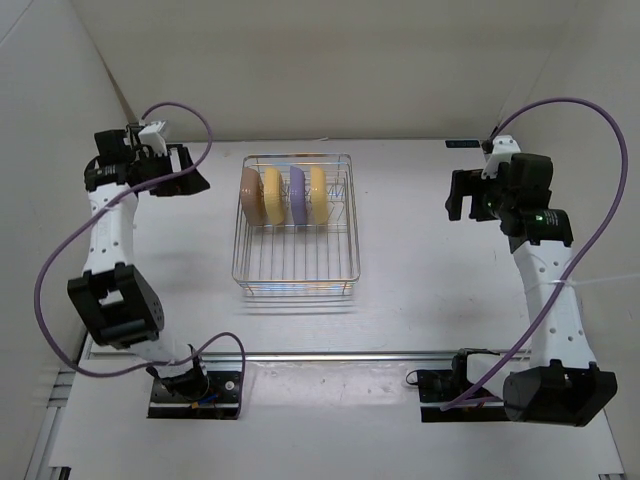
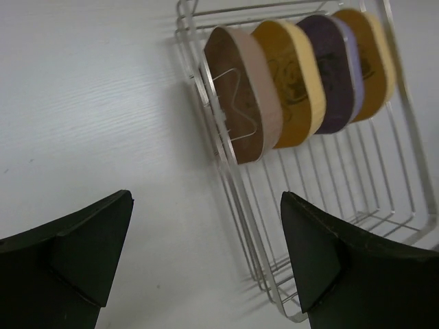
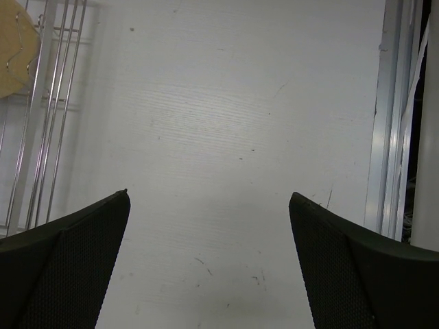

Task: Unload the plates from the dish rack

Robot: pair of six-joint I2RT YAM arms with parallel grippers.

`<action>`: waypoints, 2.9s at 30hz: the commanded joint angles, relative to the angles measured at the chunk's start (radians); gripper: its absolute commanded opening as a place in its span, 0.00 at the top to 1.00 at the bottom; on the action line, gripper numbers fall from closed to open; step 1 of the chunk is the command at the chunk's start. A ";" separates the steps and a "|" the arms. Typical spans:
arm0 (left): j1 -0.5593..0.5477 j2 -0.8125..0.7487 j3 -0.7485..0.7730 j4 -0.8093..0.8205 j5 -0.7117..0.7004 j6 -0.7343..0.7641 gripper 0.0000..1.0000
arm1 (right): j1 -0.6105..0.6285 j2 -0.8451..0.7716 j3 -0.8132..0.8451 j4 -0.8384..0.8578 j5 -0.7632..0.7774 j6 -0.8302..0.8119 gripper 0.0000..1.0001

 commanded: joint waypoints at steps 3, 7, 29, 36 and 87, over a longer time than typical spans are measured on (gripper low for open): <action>0.018 0.177 0.138 0.009 0.426 -0.003 0.00 | -0.003 0.018 -0.009 0.023 0.007 -0.025 0.00; 0.018 0.309 0.216 0.009 0.576 -0.017 0.00 | -0.003 0.054 0.000 0.023 0.029 -0.025 0.00; -0.094 0.478 0.261 0.131 0.604 -0.172 0.09 | -0.003 0.055 0.011 0.014 0.028 -0.025 0.00; -0.121 0.487 0.252 0.141 0.567 -0.181 0.16 | -0.003 0.037 0.022 0.004 0.008 -0.025 0.00; -0.140 0.533 0.264 0.162 0.610 -0.270 0.89 | -0.003 -0.031 -0.017 -0.005 -0.002 -0.025 0.00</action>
